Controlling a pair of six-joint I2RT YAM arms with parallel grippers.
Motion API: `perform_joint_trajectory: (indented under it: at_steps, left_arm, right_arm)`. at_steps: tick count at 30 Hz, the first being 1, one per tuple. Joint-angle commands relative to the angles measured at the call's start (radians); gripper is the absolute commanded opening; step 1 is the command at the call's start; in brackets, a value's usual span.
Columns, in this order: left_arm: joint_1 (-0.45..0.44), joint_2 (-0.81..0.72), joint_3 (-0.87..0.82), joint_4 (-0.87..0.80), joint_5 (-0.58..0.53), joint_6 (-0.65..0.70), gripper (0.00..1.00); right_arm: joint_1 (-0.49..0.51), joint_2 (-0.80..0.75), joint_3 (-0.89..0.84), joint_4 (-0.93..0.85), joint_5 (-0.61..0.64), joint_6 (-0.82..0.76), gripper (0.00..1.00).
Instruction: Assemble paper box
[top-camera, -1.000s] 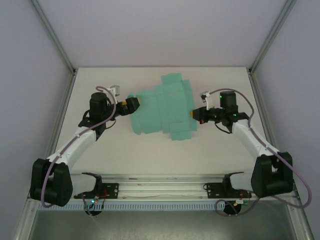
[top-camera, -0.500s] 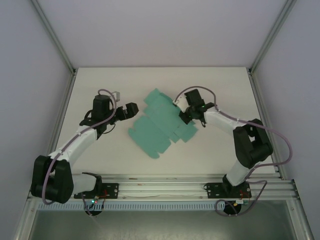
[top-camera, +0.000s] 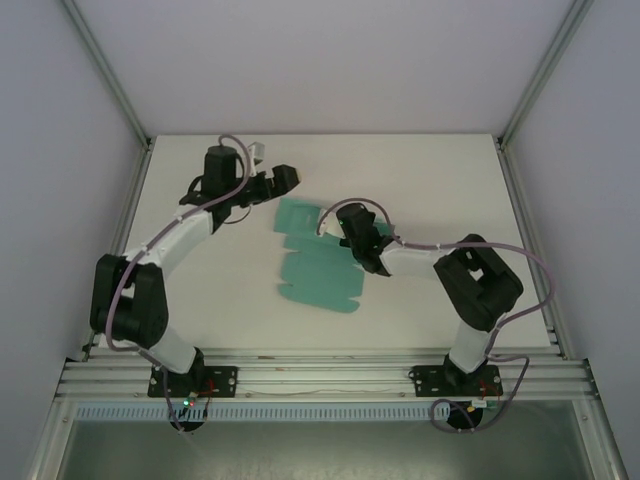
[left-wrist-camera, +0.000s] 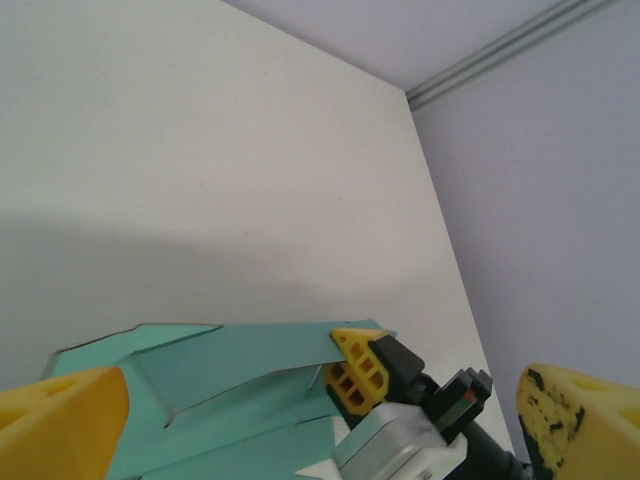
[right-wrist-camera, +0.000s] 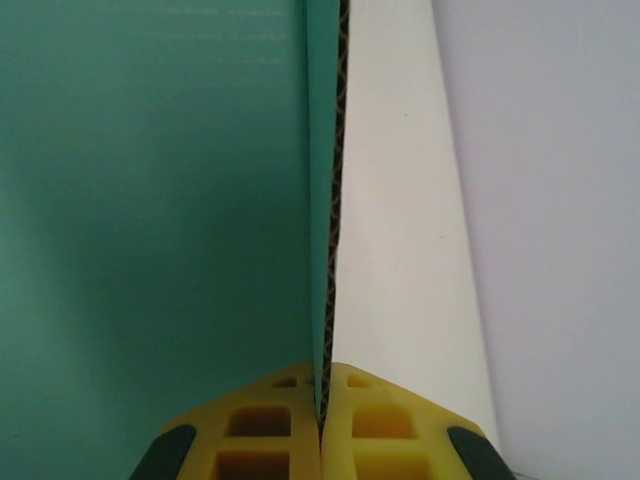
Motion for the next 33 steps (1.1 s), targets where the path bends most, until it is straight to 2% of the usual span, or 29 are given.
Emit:
perform_joint_trajectory:
  at_steps: [1, 5, 10, 14, 20, 26, 31, 33]
  left_arm:
    - [-0.025, 0.082, 0.077, -0.066, 0.037, 0.037, 0.93]
    - [-0.036, 0.177, 0.145, -0.070, 0.072, 0.022, 0.77]
    - [-0.047, 0.253, 0.182, -0.070, 0.094, 0.012, 0.67]
    - [-0.064, 0.293, 0.189, -0.071, 0.100, -0.027, 0.65]
    - [-0.076, 0.348, 0.151, 0.096, 0.184, -0.146, 0.58]
    - [-0.099, 0.397, 0.156, 0.211, 0.199, -0.240, 0.46]
    - [-0.109, 0.416, 0.161, 0.234, 0.169, -0.270, 0.23]
    - [-0.111, 0.415, 0.158, 0.235, 0.158, -0.276, 0.18]
  right_arm:
    - [0.003, 0.015, 0.004, 0.085, 0.076, -0.065, 0.00]
    - [0.006, 0.022, 0.016, 0.075, 0.072, -0.059, 0.00]
    - [0.006, 0.018, 0.035, 0.029, 0.058, -0.030, 0.00]
    - [0.006, 0.026, 0.043, 0.047, 0.079, -0.016, 0.00]
    - [0.006, 0.027, 0.042, 0.044, 0.058, 0.003, 0.00]
    - [0.007, 0.004, 0.014, 0.079, -0.004, 0.006, 0.00]
    - [0.010, -0.003, 0.002, 0.098, -0.009, -0.001, 0.00]
    - [0.010, -0.004, -0.005, 0.107, -0.007, -0.007, 0.00]
